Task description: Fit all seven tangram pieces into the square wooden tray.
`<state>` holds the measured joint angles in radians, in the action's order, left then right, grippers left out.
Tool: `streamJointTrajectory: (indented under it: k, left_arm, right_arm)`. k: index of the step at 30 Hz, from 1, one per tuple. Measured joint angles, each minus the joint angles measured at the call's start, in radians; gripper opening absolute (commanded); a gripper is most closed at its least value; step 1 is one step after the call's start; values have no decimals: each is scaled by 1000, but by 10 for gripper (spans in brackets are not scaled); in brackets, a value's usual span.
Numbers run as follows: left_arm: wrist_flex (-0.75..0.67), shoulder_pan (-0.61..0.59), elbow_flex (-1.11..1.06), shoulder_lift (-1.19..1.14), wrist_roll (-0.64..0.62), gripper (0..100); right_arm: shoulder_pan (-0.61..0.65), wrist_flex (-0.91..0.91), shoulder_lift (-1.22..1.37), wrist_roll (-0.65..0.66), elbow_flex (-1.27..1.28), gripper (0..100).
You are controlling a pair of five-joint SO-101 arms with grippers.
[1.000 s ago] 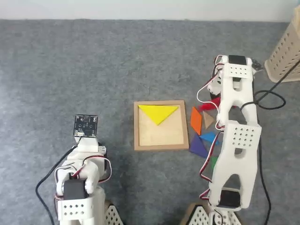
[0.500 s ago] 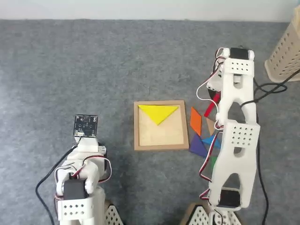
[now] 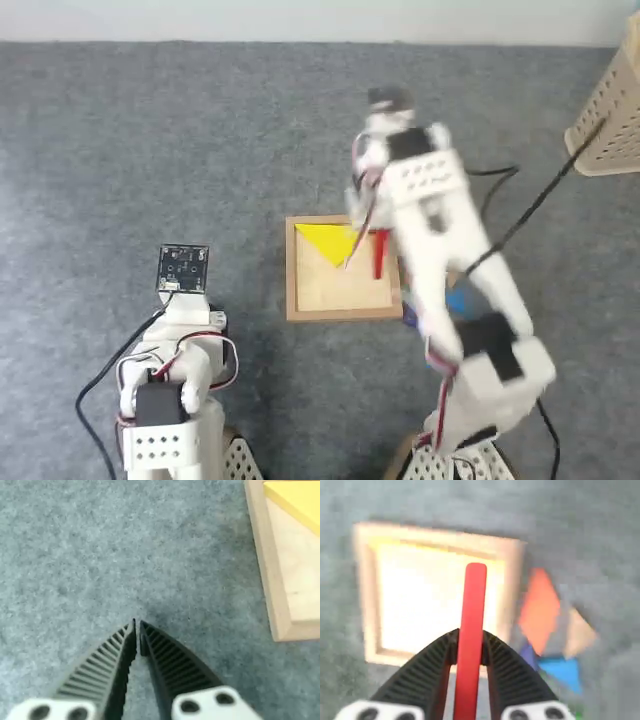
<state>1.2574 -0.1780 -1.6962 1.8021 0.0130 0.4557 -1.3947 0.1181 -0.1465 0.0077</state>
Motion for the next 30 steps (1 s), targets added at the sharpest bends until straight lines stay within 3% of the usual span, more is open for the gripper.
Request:
streamJointTrajectory:
  k: [4, 7, 11, 24, 30]
  left_arm:
    - [0, 0, 0, 0, 0, 12]
    - [0, 0, 0, 0, 0, 12]
    - [0, 0, 0, 0, 0, 12]
    - [0, 0, 0, 0, 0, 12]
    - [0, 2, 0, 0, 0, 12]
  right_arm:
    - [121, 261, -100, 15, 259, 6]
    - [224, 359, -104, 15, 308, 6]
    - [284, 384, -81, -34, 302, 6]
    - [285, 388, 149, -238, 153, 8]
    - [285, 387, 186, -238, 129, 177]
